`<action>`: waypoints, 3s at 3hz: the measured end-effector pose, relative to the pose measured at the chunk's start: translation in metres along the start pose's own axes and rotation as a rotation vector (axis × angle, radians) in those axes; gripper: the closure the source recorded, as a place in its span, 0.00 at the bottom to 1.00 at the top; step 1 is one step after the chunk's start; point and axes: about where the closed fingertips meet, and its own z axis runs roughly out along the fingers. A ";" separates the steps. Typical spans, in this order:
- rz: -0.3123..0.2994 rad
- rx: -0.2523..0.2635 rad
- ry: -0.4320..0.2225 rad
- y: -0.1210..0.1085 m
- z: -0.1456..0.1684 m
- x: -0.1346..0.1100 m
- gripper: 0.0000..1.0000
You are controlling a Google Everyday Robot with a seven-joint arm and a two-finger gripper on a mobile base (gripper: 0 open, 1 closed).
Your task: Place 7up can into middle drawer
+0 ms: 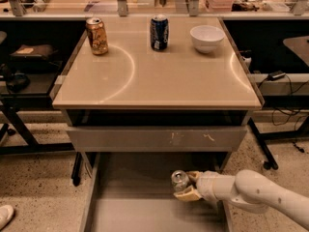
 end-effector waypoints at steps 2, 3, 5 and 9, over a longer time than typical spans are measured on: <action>-0.098 -0.105 0.011 0.022 0.067 0.033 1.00; -0.113 -0.120 0.015 0.026 0.075 0.034 1.00; -0.113 -0.120 0.015 0.026 0.075 0.034 0.57; -0.113 -0.120 0.015 0.026 0.075 0.034 0.00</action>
Offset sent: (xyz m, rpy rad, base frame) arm -0.0003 0.0587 -0.1011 -0.0530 -0.0102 0.2238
